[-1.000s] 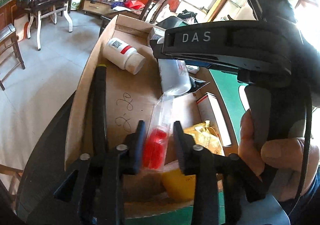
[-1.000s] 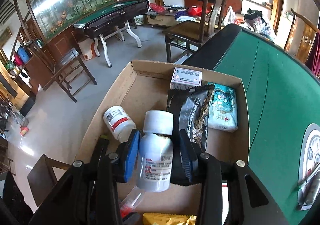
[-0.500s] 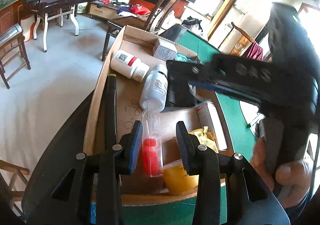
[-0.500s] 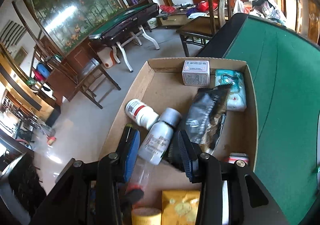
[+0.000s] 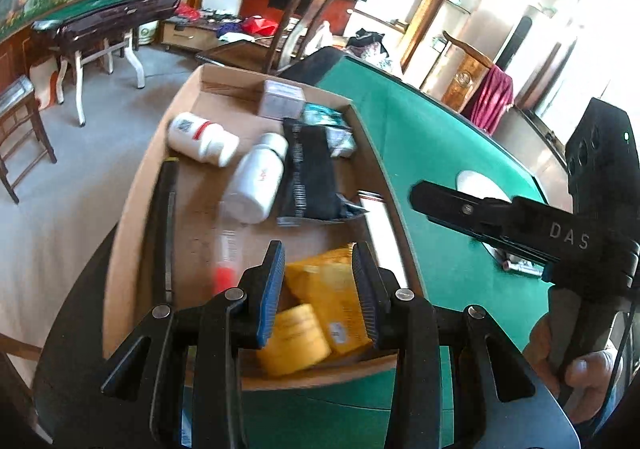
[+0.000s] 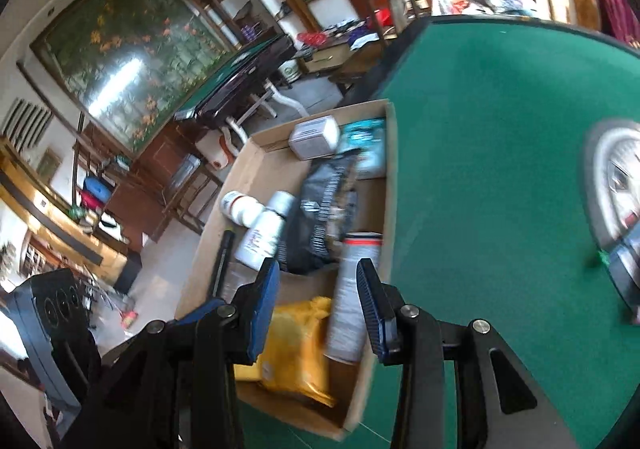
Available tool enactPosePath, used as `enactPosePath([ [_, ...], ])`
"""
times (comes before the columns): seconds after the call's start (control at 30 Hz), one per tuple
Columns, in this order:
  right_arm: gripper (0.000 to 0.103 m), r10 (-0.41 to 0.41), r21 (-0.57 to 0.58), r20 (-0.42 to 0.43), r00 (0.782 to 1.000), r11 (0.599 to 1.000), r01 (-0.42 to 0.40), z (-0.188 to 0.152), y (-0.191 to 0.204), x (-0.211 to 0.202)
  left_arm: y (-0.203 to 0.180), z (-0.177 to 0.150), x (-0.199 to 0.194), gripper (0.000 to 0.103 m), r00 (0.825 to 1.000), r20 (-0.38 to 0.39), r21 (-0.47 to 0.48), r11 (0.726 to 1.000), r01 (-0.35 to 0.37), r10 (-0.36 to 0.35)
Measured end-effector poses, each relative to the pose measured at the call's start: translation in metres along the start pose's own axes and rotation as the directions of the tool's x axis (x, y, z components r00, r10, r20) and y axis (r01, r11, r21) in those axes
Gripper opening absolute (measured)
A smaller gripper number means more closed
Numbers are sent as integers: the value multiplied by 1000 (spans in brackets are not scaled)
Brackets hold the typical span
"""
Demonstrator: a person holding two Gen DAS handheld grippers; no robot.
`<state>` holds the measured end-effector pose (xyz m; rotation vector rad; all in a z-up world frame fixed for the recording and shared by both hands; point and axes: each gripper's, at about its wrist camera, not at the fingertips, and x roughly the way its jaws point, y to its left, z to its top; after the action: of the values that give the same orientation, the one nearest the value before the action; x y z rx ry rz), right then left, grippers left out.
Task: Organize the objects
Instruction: 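Move both grippers back to the items on the round dial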
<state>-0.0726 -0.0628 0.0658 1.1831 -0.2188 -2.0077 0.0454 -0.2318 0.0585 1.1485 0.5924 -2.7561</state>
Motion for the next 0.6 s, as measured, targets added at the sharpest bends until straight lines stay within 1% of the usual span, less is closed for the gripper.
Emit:
enactPosePath([
  [0.1, 40, -6, 52, 27, 1000, 999, 4, -6, -31, -25, -20, -3, 0, 35, 1000, -6, 42, 999, 3, -3],
  [0.17, 40, -15, 79, 49, 999, 997, 11, -11, -53, -47, -38, -4, 3, 35, 1000, -19, 87, 996, 15, -13],
  [0.23, 40, -49, 102, 81, 995, 994, 41, -16, -78, -75, -61, -3, 8, 35, 999, -37, 141, 990, 32, -27],
  [0.3, 40, -86, 135, 119, 989, 988, 69, -18, -108, -103, -92, 1, 16, 35, 995, -74, 214, 974, 78, -64],
  [0.33, 40, -110, 156, 139, 984, 984, 88, -20, -124, -117, -115, 4, 25, 35, 991, -104, 268, 958, 105, -80],
  [0.4, 40, -196, 204, 185, 963, 966, 157, -23, -157, -146, -147, 9, 42, 35, 985, -146, 329, 935, 132, -88],
  [0.43, 40, -239, 225, 206, 949, 955, 192, -24, -170, -157, -166, 12, 54, 35, 978, -182, 363, 918, 160, -98],
  [0.47, 40, -292, 253, 225, 930, 939, 233, -26, -184, -169, -187, 16, 69, 35, 970, -218, 397, 899, 187, -106],
  [0.5, 40, -331, 279, 237, 913, 924, 262, -27, -196, -179, -202, 18, 80, 35, 967, -233, 420, 886, 195, -102],
  [0.53, 40, -348, 302, 245, 905, 914, 270, -28, -208, -186, -218, 21, 95, 35, 963, -255, 444, 873, 200, -91],
  [0.57, 40, -361, 336, 255, 897, 903, 267, -29, -219, -191, -233, 24, 111, 35, 953, -289, 463, 859, 218, -86],
  [0.6, 40, -371, 381, 259, 892, 888, 259, -30, -232, -195, -245, 27, 124, 34, 949, -307, 474, 852, 224, -79],
])
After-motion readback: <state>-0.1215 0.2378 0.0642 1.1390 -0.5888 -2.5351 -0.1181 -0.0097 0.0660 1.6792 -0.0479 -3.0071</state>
